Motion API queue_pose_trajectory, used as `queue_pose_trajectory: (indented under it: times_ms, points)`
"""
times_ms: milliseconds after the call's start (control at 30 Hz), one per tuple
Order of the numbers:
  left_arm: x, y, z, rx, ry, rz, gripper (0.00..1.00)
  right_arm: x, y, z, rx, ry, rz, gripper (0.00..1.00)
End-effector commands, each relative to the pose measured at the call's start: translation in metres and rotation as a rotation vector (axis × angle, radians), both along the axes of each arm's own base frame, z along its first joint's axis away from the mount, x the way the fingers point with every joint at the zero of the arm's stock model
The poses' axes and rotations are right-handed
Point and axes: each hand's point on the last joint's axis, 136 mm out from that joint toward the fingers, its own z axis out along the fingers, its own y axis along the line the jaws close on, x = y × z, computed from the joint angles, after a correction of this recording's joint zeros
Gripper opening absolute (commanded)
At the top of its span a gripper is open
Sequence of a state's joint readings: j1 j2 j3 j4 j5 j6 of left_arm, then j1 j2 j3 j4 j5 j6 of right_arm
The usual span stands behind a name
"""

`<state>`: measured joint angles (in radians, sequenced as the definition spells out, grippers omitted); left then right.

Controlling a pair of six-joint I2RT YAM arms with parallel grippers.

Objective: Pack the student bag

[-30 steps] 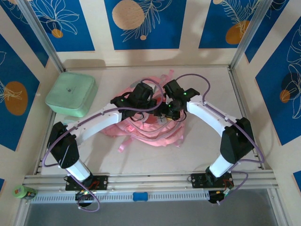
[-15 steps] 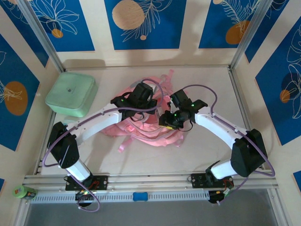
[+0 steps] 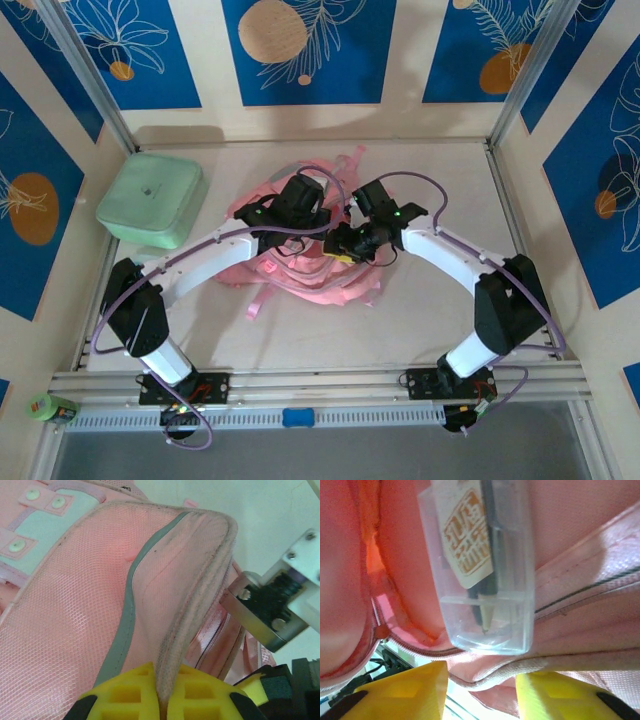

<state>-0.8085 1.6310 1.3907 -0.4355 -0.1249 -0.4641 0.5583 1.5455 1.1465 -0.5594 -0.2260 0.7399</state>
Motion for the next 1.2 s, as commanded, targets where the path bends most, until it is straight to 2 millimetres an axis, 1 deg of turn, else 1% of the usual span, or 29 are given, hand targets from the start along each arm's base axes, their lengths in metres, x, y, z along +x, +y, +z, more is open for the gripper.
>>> queue_pose_trajectory:
  times_ms: [0,67,167,233,300,400,467,533,600,700,767,833,933,967,1033,1067,1133,1167]
  points:
    - [0.004,-0.019,0.05,-0.139,-0.081,-0.009,0.0,0.011,-0.007,0.034,0.027,-0.148,-0.028,0.46]
    - [0.005,-0.017,0.049,-0.135,-0.081,0.004,0.0,0.005,-0.021,0.033,0.024,-0.136,-0.05,0.48]
    - [0.005,-0.019,0.047,-0.139,-0.07,0.002,0.0,-0.003,-0.032,0.029,0.034,-0.094,-0.067,0.45]
    - [0.006,-0.019,0.043,-0.135,-0.061,0.006,0.0,-0.003,-0.035,0.03,0.031,-0.09,-0.077,0.45]
    - [0.007,-0.02,0.041,-0.135,-0.058,0.012,0.0,-0.004,-0.034,0.031,0.012,-0.09,-0.081,0.45]
    - [0.007,-0.02,0.038,-0.141,-0.049,0.029,0.0,-0.004,-0.022,0.019,-0.01,-0.068,-0.065,0.43]
    - [0.008,-0.02,0.038,-0.147,-0.046,0.033,0.0,0.002,-0.017,0.011,-0.01,-0.052,-0.064,0.37]
    - [0.008,-0.02,0.039,-0.147,-0.047,0.032,0.0,0.008,-0.016,0.007,-0.018,-0.053,-0.078,0.33]
    - [0.008,-0.02,0.039,-0.142,-0.043,0.03,0.0,0.013,-0.009,0.01,0.012,-0.07,-0.075,0.28]
    - [0.007,-0.021,0.04,-0.148,-0.04,0.027,0.0,0.024,0.004,0.02,0.077,-0.119,-0.067,0.25]
    - [0.007,-0.021,0.041,-0.156,-0.043,0.026,0.0,0.034,0.009,0.022,0.111,-0.128,-0.081,0.23]
    - [0.007,-0.022,0.042,-0.158,-0.042,0.03,0.0,0.042,0.012,0.019,0.115,-0.129,-0.092,0.21]
    - [0.008,-0.023,0.042,-0.175,-0.041,0.032,0.0,0.057,0.014,0.002,0.097,-0.109,-0.126,0.21]
    - [0.008,-0.025,0.042,-0.184,-0.038,0.03,0.0,0.059,0.019,0.001,0.13,-0.101,-0.115,0.2]
    - [0.008,-0.027,0.04,-0.189,-0.032,0.029,0.0,0.059,0.036,0.01,0.216,-0.119,-0.074,0.19]
    - [0.009,-0.026,0.039,-0.188,-0.029,0.036,0.0,0.056,0.043,0.014,0.25,-0.134,-0.052,0.2]
    - [0.012,-0.021,0.038,-0.173,-0.037,0.068,0.0,0.051,0.047,0.023,0.282,-0.157,-0.032,0.2]
    - [0.013,-0.018,0.039,-0.168,-0.045,0.08,0.0,0.049,0.045,0.026,0.285,-0.167,-0.034,0.2]
